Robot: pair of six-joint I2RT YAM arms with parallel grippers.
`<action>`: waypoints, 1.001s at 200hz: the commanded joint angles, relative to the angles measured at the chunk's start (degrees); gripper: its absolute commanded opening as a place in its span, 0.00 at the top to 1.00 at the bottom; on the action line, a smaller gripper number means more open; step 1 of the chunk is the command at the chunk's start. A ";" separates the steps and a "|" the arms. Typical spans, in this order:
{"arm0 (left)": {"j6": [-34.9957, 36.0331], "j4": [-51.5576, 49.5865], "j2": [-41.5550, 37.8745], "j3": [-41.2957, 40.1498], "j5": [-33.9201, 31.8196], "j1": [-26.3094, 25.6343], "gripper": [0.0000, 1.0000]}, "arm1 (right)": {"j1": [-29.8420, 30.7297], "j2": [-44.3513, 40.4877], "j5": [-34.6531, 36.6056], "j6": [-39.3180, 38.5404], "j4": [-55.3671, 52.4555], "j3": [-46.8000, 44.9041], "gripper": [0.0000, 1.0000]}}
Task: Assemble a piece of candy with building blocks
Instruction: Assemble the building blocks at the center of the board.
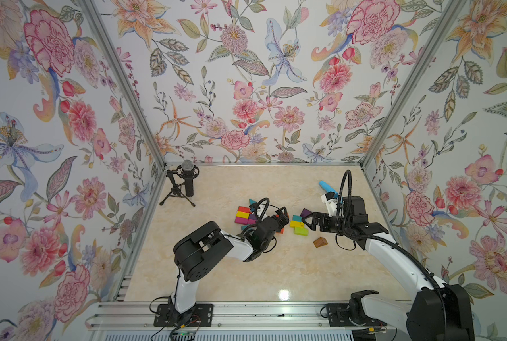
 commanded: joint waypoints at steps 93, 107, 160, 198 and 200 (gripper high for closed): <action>-4.00 1.93 6.33 3.02 -4.94 -1.10 0.01 | -3.38 -2.89 -5.28 1.04 4.25 -2.32 0.00; -4.28 2.30 7.10 3.26 -4.80 -1.11 0.01 | -3.86 -2.78 -5.91 0.64 4.27 -2.29 0.00; -4.23 2.83 9.25 4.93 -4.32 -1.05 0.01 | -5.17 -2.27 -6.72 0.26 4.61 -2.90 0.00; -4.45 2.75 11.42 7.00 -3.89 -1.01 0.01 | -5.81 -2.24 -7.07 0.03 4.70 -2.99 0.00; -4.48 2.73 11.58 7.16 -3.82 -0.99 0.01 | -5.82 -2.26 -7.11 0.00 4.70 -2.99 0.00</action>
